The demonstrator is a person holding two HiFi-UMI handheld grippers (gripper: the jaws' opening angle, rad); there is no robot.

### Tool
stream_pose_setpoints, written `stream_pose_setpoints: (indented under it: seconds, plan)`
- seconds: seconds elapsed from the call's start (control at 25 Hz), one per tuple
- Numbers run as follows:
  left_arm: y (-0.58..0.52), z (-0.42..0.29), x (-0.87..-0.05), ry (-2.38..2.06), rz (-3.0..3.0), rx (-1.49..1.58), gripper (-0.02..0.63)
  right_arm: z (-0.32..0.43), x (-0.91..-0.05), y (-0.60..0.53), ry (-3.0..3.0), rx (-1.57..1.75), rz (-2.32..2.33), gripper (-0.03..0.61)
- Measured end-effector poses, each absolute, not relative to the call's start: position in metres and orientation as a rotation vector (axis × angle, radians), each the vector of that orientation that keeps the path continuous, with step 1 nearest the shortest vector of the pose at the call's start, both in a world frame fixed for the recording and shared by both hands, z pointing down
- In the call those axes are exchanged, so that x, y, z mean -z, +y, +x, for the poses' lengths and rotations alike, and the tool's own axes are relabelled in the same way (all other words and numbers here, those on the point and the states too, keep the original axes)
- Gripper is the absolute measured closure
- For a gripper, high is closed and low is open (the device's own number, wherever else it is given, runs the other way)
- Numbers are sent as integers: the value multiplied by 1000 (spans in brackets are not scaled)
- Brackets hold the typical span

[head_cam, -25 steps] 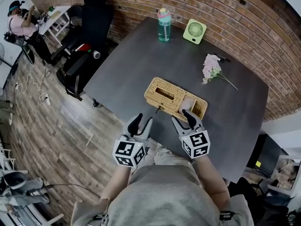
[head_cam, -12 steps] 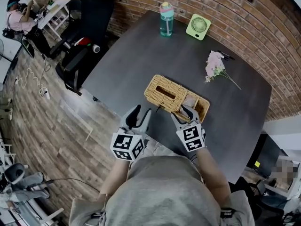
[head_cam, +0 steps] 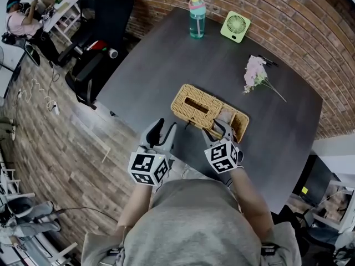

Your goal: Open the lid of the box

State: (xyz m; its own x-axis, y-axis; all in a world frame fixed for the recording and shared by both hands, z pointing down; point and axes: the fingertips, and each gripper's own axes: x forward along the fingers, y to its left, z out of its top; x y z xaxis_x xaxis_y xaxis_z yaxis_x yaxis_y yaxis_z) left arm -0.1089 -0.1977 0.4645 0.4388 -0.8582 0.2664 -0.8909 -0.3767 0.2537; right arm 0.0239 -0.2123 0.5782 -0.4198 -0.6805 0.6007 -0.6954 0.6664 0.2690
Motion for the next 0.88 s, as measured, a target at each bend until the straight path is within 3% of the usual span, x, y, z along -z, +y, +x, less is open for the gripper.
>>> stream_pose_setpoints:
  seconds: [0.72, 0.88]
  plan:
    - [-186, -108, -464, -1466, 2338, -122, 437, 25, -559, -213, -2170, 80, 1056, 383]
    - [-187, -108, -463, -1465, 2337, -119, 437, 23, -551, -212, -2187, 88, 1047, 424]
